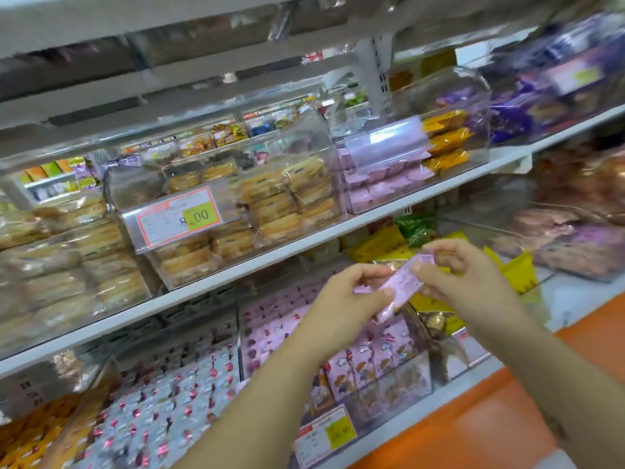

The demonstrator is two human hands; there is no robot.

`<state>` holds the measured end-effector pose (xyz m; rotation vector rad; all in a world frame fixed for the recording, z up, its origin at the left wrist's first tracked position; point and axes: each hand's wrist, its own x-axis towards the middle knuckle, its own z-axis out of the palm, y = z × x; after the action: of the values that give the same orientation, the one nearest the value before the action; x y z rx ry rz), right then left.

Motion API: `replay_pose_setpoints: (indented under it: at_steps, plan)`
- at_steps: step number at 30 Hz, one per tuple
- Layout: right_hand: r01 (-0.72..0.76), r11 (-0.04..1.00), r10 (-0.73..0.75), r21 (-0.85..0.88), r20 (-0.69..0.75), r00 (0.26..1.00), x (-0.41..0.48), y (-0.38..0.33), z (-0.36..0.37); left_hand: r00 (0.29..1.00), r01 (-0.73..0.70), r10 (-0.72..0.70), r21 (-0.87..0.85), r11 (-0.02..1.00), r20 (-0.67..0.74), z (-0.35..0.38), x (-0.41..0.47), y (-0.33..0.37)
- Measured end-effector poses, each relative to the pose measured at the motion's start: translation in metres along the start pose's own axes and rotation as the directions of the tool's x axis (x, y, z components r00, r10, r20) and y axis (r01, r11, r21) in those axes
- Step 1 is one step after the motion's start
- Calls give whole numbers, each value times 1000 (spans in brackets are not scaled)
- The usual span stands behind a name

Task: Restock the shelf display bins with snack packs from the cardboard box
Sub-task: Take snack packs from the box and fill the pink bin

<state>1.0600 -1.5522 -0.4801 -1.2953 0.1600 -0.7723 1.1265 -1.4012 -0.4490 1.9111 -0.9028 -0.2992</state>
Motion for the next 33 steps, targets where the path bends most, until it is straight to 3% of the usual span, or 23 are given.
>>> replay_pose_setpoints:
  at_steps: [3,6,11,16,24,28,33]
  plan:
    - [101,987,-116,-126,-117,986,7,13,-4,1000,9,-9,37,999,-8,-1,16,-4]
    - [186,961,-215,-204,-135,967,12,18,-3,998,53,-43,225,973,-51,-10,31,-12]
    - [261,872,-306,-414,-45,951,14,13,-5,937,17,-189,503,864,294,1,38,-11]
    - [223,858,-267,-462,-30,963,11,18,-11,941,-41,-190,649,759,281,15,39,-24]
    - [221,802,-210,-554,85,974,1,34,-7,953,-34,-173,657,753,248,10,33,-26]
    - [405,641,-333,-652,240,912,1,43,-6,950,-19,-196,670,742,244,9,32,-27]
    - [565,543,-465,-621,339,818,0,54,-6,949,-3,-205,658,753,240,8,28,-29]
